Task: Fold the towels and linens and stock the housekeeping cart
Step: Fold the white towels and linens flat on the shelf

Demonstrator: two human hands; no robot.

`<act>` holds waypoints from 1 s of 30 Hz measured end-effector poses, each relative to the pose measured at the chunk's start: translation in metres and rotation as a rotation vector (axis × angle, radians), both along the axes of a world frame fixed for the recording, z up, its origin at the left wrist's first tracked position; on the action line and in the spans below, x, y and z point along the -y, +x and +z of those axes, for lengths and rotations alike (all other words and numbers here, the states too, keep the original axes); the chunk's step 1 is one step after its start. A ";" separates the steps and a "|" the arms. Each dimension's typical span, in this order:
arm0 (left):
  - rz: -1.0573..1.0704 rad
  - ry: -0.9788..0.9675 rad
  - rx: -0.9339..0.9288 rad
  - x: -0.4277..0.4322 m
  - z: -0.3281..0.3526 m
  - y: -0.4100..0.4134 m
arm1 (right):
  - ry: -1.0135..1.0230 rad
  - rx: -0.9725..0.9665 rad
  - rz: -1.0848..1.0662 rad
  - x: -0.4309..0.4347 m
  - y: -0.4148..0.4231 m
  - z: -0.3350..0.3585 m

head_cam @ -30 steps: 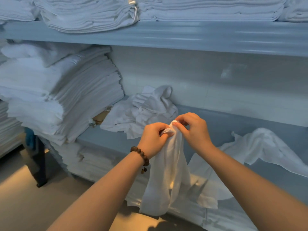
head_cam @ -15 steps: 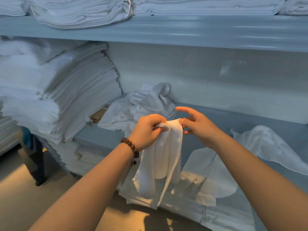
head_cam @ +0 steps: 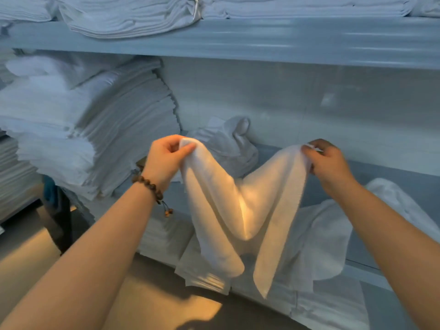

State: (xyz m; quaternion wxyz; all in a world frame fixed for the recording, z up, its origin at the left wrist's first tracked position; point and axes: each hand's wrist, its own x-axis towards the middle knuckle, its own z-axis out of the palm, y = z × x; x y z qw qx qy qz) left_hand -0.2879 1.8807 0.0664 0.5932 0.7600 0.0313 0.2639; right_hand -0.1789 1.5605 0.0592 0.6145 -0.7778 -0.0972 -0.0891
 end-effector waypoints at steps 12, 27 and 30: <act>0.218 -0.194 -0.060 -0.085 -0.013 -0.001 | 0.163 -0.228 -0.318 0.086 0.008 -0.015; 0.340 -0.110 -0.034 -0.089 0.000 0.023 | -0.133 0.063 -0.379 0.116 -0.015 0.004; 0.341 -0.070 -0.125 -0.081 -0.005 0.054 | -0.222 0.044 -0.440 0.125 0.003 0.004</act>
